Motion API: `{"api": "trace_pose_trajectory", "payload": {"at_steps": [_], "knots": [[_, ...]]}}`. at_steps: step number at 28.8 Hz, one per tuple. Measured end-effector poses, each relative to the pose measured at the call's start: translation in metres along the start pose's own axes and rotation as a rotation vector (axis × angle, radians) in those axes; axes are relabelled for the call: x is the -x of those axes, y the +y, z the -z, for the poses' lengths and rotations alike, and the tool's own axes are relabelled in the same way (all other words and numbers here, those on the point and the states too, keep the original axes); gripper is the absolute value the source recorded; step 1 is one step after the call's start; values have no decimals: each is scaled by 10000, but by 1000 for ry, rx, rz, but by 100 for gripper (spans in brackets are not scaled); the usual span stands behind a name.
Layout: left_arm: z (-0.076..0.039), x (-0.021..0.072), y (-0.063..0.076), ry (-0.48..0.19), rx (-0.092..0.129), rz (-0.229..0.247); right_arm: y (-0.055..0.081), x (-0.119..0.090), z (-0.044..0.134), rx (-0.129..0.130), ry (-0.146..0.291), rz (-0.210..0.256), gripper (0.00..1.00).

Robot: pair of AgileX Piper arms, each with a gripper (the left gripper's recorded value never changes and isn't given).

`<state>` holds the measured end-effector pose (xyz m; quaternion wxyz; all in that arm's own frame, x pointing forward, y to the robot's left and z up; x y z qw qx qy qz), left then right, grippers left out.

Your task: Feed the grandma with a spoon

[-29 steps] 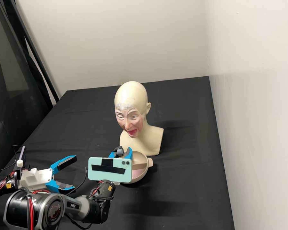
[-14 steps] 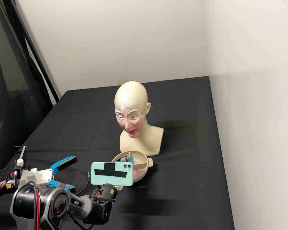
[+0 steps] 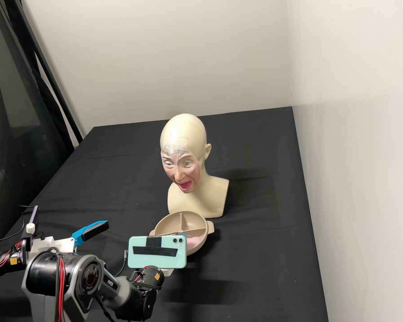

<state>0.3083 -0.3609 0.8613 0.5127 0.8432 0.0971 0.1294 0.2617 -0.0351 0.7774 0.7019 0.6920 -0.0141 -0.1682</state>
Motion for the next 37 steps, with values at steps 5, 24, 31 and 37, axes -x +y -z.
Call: {"api": "trace_pose_trajectory", "payload": {"at_steps": [5,24,31,37], "knots": [[13,0,4,4,1,-1,-22,-23,-26,-6,-1,-6,0],[14,-1,1,4,1,0,13,-213,-31,-1,-12,-50,0],[11,-7,9,3,1,-4,59,-169,20,2,-16,-38,0],[11,-9,11,3,1,-4,186,-70,158,-6,38,-79,0]]}}
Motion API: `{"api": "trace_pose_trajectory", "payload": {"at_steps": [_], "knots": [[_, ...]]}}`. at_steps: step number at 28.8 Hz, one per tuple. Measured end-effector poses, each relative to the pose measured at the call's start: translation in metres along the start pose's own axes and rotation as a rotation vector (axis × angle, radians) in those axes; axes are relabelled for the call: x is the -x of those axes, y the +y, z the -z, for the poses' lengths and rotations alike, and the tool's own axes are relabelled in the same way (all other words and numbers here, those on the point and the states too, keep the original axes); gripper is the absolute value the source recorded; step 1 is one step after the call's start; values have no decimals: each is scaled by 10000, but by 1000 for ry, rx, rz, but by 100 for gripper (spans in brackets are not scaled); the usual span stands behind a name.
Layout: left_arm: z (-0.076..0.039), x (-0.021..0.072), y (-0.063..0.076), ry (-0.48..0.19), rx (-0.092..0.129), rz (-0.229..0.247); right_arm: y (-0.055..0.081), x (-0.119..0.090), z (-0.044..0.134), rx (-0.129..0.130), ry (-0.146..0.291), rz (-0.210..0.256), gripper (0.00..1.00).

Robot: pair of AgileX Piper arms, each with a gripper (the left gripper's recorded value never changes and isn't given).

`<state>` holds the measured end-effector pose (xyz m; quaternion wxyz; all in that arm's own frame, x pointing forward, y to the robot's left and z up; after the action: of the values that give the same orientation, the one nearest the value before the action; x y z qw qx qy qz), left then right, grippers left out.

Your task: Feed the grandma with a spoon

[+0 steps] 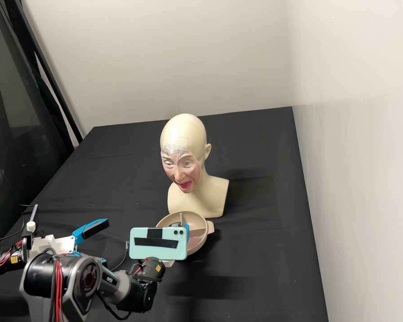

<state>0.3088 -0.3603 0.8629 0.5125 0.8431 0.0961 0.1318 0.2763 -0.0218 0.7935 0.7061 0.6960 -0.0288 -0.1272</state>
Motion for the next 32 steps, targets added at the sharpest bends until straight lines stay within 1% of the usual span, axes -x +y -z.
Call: {"api": "trace_pose_trajectory", "payload": {"at_steps": [2,5,8,12,16,23,26,27,29,32], "knots": [[0,0,0,0,0,0,37,21,40,-16,19,-14,0],[0,0,0,0,0,0,77,44,79,-21,34,-29,0],[0,0,0,0,0,0,139,42,130,-34,55,-53,0],[0,0,0,0,0,0,224,24,211,-33,86,-84,0],[0,0,0,0,0,0,270,-11,254,-33,99,-98,0],[0,0,0,0,0,0,382,-87,359,-32,136,-136,0],[0,0,0,0,0,0,431,-115,397,-37,146,-154,0],[0,0,0,0,0,0,449,-122,403,-44,145,-163,0],[0,0,0,0,0,0,475,-137,428,-44,153,-172,0],[3,-3,-10,1,0,3,530,-164,468,-52,164,-194,0]]}}
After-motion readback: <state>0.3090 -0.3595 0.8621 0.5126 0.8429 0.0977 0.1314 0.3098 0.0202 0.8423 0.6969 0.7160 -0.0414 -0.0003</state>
